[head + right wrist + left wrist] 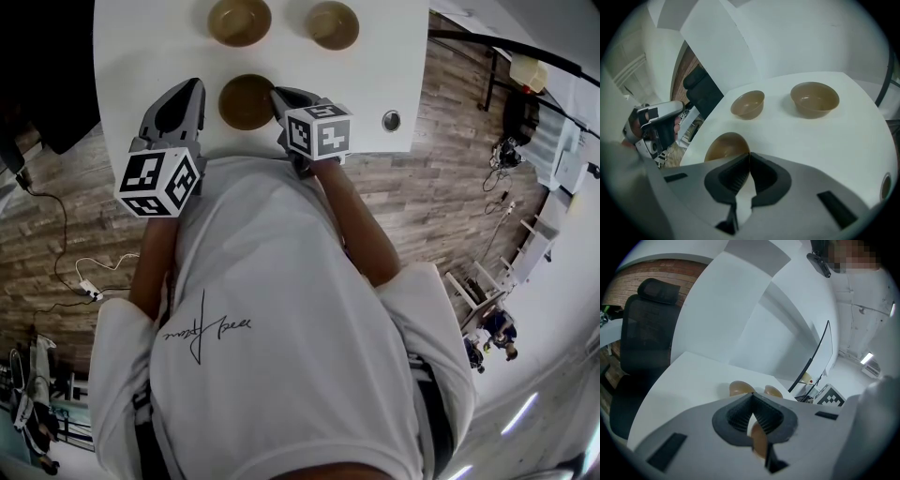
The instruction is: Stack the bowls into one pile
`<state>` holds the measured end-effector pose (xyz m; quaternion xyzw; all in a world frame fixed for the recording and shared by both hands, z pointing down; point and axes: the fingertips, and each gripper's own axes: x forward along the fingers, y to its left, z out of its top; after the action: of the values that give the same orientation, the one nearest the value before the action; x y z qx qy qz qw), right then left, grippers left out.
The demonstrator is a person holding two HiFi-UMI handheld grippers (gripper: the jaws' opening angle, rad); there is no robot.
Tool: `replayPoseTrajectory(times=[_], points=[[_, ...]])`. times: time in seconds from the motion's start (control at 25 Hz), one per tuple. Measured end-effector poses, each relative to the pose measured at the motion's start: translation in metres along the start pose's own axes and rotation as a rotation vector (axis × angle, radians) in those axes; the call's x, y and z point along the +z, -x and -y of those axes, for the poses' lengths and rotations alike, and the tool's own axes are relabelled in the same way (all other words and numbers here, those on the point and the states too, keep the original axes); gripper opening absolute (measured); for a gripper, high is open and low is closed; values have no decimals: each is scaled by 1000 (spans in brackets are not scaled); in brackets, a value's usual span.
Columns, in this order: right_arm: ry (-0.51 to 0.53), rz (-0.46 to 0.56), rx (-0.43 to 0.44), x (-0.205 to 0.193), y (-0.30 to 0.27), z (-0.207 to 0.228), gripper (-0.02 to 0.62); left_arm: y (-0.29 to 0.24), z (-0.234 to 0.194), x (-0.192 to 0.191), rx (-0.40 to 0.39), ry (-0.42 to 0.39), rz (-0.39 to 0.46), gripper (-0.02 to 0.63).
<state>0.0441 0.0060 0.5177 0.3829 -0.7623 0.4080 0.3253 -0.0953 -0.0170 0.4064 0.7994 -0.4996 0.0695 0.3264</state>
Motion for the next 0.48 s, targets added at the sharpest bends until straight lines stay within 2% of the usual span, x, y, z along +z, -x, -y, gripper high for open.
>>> replayPoseTrajectory(times=[0.48], points=[[-21,-6,23,2,7,0,17,1,-2,-1,-3,10,0,3]])
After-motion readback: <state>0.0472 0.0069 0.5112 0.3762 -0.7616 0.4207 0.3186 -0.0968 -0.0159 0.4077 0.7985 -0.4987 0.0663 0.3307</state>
